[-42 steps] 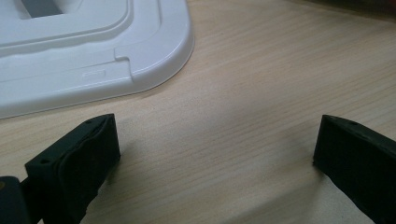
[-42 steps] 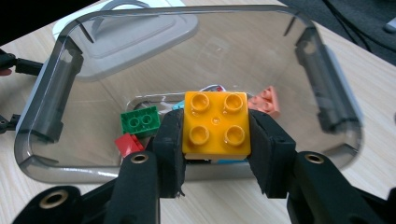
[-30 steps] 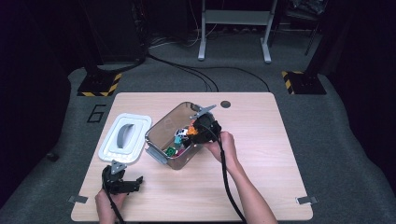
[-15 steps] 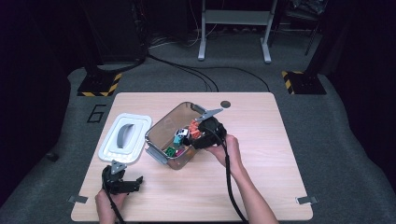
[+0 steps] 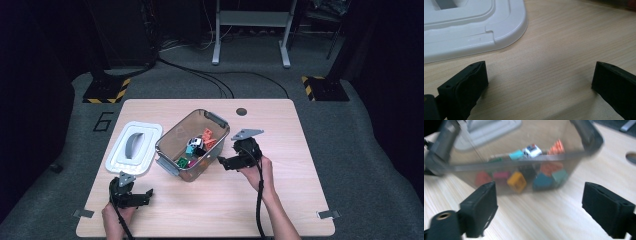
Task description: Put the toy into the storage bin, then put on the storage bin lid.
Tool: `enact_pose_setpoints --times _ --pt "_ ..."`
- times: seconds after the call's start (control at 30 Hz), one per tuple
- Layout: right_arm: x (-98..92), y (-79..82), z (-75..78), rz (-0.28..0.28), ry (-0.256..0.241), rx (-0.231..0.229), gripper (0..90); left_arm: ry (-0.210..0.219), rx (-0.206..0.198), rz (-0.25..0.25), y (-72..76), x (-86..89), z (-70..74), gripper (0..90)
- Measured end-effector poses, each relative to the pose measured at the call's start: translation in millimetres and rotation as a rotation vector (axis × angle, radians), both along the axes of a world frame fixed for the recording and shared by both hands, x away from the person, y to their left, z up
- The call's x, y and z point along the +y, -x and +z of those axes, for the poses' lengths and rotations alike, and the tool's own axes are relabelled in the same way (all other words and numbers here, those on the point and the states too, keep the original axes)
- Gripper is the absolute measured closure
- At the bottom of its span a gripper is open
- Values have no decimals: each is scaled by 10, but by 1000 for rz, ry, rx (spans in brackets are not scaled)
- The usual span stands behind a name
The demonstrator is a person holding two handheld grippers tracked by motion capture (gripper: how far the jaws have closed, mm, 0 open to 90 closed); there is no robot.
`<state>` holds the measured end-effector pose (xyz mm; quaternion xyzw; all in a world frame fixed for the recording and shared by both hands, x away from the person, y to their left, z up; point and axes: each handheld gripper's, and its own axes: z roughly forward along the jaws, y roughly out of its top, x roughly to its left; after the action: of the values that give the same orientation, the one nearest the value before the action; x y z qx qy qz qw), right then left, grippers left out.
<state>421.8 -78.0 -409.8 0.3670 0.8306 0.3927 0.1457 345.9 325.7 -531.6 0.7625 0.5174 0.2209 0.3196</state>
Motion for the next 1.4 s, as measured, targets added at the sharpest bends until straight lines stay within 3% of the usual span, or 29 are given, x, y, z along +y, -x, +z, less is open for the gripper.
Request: enact_pose_setpoints --times 0.23,0.47,0.83,0.93,1.03,1.13,1.17,1.4 --pt "-329 143 -406 -66 -14 42 56 -1 -1 -1 -2 0 1 3" --pt "-565 215 -634 -135 -30 70 46 3 7 0 0 -1 8 3" --pt "-822 288 -846 -234 15 44 28 8 -6 4 -2 -7 -3 3" --pt "-941 284 -938 -268 11 57 23 3 -16 -4 5 -13 -4 3" --pt "-1096 280 -1022 -293 5 51 0 -8 12 -30 7 -14 22 1" --pt "-1167 269 -1049 -313 18 51 0 2 -10 -42 4 -4 82 1" --pt "-1209 251 -1077 -319 35 46 0 25 -21 -41 -19 33 133 1" --pt "-1268 217 -1160 -329 45 57 0 80 -11 -40 -171 175 257 1"
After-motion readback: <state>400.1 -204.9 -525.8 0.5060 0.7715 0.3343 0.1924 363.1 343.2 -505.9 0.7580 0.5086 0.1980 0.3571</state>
